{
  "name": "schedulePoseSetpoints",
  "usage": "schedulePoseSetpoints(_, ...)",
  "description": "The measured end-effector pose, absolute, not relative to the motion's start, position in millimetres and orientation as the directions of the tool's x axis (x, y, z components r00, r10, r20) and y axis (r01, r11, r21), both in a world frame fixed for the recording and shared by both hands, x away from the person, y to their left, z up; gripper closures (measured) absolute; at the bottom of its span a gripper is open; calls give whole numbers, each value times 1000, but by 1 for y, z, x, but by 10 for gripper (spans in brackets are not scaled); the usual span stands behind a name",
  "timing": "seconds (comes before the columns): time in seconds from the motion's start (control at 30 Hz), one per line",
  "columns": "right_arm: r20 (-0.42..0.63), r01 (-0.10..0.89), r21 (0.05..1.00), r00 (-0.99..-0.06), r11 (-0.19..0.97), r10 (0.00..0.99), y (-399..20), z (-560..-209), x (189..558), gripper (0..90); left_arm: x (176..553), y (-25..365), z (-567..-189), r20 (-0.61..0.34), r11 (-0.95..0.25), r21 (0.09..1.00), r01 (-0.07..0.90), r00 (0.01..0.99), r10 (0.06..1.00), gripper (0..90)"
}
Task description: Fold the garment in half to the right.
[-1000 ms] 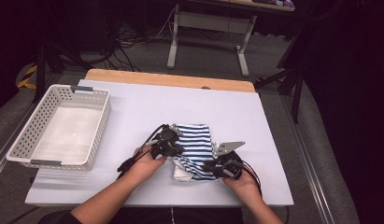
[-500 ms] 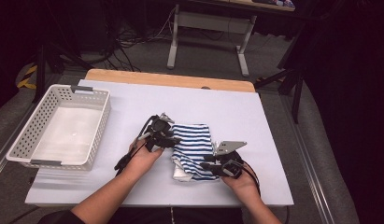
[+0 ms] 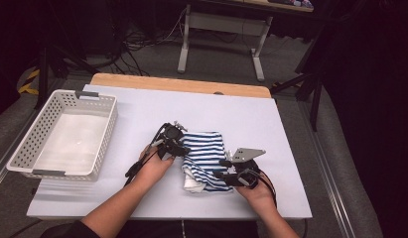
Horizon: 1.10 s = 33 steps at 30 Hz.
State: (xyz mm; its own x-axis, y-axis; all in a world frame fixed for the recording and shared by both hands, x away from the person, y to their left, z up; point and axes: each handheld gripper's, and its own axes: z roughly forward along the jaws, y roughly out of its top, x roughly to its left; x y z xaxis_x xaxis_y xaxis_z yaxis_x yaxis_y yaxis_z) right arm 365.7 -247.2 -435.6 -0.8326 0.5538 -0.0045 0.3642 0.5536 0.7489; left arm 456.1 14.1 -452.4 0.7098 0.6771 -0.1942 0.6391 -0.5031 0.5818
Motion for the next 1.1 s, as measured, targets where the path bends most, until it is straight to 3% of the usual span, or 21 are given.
schedulePoseSetpoints(0.17,0,365,774,-817,517,577,-252,-433,369,407,457,12,-454,-240,-494,585,644,719,653,756)
schedulePoseSetpoints(0.3,32,377,805,-799,459,600,-257,-432,373,336,455,8,-451,-192,-526,590,613,739,646,842)
schedulePoseSetpoints(0.67,64,338,873,-794,352,604,-271,-433,386,47,467,21,-435,-156,-501,620,605,720,676,851)
schedulePoseSetpoints(1.1,11,270,901,-798,341,602,-281,-449,396,22,483,42,-436,-186,-457,615,643,681,708,843)
